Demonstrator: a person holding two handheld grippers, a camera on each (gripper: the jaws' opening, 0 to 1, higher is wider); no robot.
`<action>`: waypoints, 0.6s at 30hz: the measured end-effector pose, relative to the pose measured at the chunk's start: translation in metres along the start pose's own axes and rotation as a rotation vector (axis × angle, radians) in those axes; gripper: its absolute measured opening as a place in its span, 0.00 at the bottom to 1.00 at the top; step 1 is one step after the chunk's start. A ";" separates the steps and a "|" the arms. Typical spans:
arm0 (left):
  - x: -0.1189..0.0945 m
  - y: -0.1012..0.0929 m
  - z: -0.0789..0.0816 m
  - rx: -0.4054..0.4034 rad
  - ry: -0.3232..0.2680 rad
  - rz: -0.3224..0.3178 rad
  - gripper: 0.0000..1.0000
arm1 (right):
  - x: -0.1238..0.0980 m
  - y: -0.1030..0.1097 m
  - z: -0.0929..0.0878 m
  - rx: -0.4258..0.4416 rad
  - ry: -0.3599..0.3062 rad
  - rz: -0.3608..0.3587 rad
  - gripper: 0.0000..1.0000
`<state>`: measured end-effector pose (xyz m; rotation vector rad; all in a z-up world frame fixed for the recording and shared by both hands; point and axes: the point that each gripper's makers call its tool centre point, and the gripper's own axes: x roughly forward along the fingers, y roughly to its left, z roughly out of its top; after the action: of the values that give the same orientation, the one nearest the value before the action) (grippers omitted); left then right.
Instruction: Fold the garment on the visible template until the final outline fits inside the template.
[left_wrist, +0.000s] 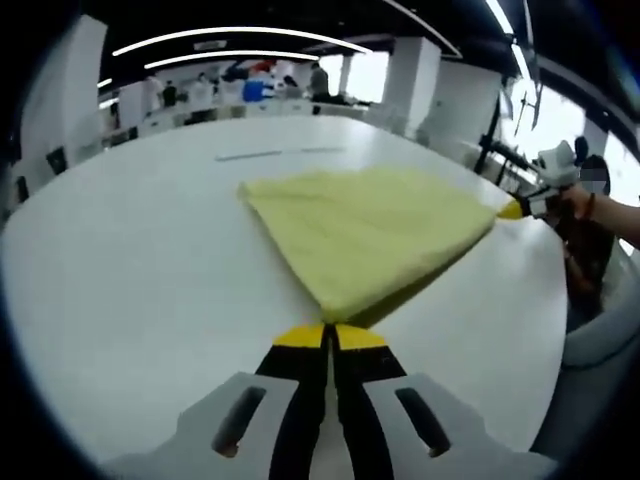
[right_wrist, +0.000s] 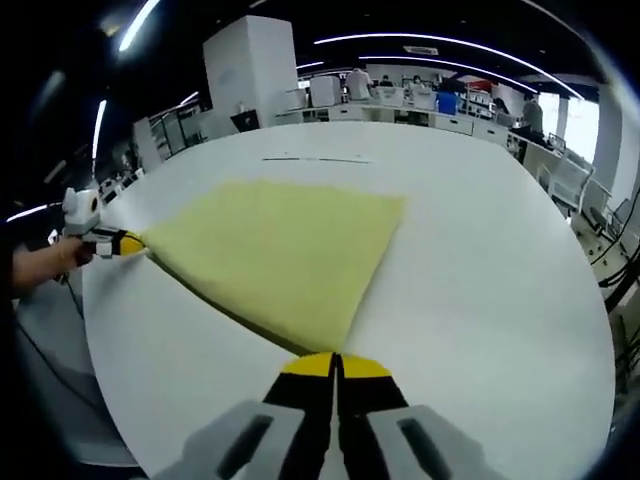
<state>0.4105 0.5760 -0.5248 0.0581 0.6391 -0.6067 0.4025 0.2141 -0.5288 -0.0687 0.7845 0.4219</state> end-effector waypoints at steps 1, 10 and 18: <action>-0.002 -0.002 -0.001 -0.001 0.000 0.000 0.00 | 0.000 0.001 -0.001 0.000 0.000 0.000 0.00; -0.006 0.001 -0.006 -0.026 0.008 0.004 0.00 | -0.004 0.005 -0.005 0.017 0.000 0.005 0.00; -0.006 0.003 -0.008 -0.048 0.016 0.011 0.00 | -0.002 0.005 -0.005 0.049 0.005 0.015 0.00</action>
<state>0.4040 0.5833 -0.5283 0.0215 0.6680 -0.5804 0.3961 0.2172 -0.5307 -0.0175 0.8000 0.4168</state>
